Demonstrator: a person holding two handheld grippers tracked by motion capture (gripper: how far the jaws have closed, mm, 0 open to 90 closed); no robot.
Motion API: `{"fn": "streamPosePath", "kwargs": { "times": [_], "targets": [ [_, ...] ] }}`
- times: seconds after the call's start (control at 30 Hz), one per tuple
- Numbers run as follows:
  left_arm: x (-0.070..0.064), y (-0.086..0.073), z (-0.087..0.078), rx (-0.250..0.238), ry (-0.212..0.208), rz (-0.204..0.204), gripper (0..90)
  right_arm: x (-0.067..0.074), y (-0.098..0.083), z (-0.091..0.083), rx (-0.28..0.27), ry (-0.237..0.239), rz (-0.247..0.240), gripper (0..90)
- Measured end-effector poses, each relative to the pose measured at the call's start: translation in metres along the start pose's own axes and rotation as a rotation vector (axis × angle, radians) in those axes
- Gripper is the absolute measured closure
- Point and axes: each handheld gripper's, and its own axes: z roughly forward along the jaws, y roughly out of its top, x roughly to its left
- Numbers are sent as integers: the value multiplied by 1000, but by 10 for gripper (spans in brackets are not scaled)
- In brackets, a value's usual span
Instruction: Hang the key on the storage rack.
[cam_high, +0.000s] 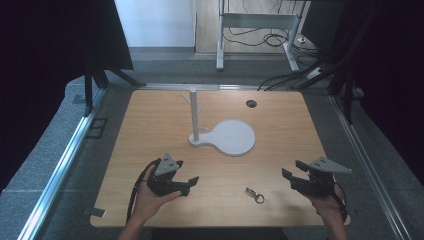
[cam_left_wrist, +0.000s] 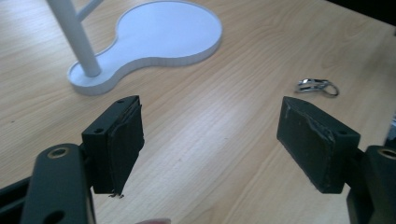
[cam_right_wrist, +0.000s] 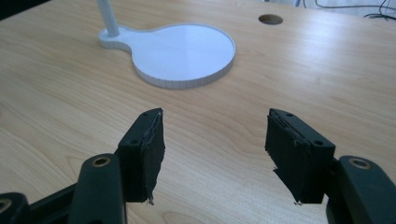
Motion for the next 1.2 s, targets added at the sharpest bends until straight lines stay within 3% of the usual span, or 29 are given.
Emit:
{"fn": "streamPosePath", "kwargs": {
  "times": [0.23, 0.4, 0.53, 0.83, 1.1, 1.2],
  "targets": [
    [3, -5, -1, 4, -5, -18, 233, 0, -6, 2, 22, 15, 1, 383],
    [0, -5, -4, 19, -12, 7, 232, 7, -3, 6, 41, 22, -28, 401],
    [3, -7, -6, 15, -26, -14, 232, 13, -1, 9, 58, 30, -44, 421],
    [5, -8, -6, 46, -40, -12, 234, 14, 0, 23, 116, 30, -37, 451],
    [3, -9, -5, 60, -57, 2, 234, 23, 17, 19, 218, 55, -111, 474],
    [6, -12, -7, 72, -51, -4, 235, 28, 30, 17, 281, 69, -164, 477]
  ]
}}
